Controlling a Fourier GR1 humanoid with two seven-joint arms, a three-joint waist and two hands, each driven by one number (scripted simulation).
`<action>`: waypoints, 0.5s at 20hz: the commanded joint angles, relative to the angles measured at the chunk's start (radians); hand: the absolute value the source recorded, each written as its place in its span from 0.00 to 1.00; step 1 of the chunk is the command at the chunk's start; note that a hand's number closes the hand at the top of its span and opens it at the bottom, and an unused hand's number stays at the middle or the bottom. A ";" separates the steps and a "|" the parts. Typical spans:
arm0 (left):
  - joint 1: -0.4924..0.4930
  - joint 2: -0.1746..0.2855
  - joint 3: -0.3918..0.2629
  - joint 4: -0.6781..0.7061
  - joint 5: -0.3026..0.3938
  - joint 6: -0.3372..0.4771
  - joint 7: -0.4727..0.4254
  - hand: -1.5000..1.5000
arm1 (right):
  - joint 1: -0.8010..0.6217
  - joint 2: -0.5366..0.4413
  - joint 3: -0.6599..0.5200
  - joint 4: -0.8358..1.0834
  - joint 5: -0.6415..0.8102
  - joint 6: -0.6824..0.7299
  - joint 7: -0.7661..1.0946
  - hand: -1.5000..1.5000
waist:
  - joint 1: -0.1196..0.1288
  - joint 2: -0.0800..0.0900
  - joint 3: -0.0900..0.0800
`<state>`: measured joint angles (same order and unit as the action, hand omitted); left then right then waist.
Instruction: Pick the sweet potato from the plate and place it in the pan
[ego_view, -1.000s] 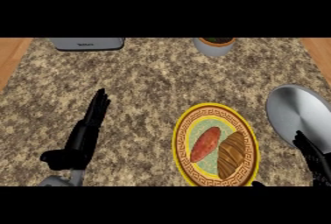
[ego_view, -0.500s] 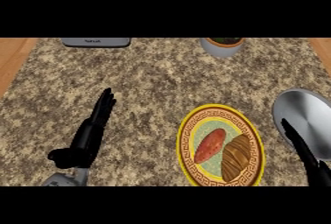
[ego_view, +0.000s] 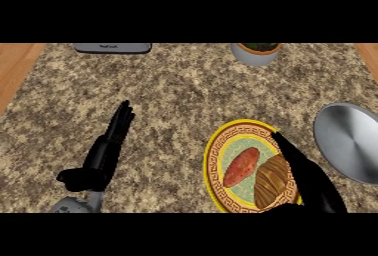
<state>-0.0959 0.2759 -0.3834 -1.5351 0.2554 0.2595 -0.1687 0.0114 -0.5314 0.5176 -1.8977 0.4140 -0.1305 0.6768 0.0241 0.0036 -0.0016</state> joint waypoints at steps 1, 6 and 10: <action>-0.023 -0.022 0.003 -0.010 -0.039 0.034 0.045 0.50 | -0.132 0.099 0.069 0.097 0.056 0.097 0.140 0.00 | -0.011 -0.002 0.001; 0.109 -0.006 0.035 -0.073 -0.039 -0.034 0.000 0.50 | -0.142 0.224 0.044 0.147 0.112 0.108 0.166 0.00 | -0.017 -0.004 0.002; 0.092 -0.047 0.049 -0.102 -0.069 -0.034 0.065 0.50 | -0.104 0.276 0.067 0.170 0.190 0.127 0.157 0.00 | -0.020 -0.005 0.002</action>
<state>-0.0589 0.2355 -0.3372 -1.5600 0.2023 0.2304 -0.1455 -0.0909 -0.3215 0.5678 -1.7654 0.5475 -0.0201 0.8164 0.0046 -0.0001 -0.0003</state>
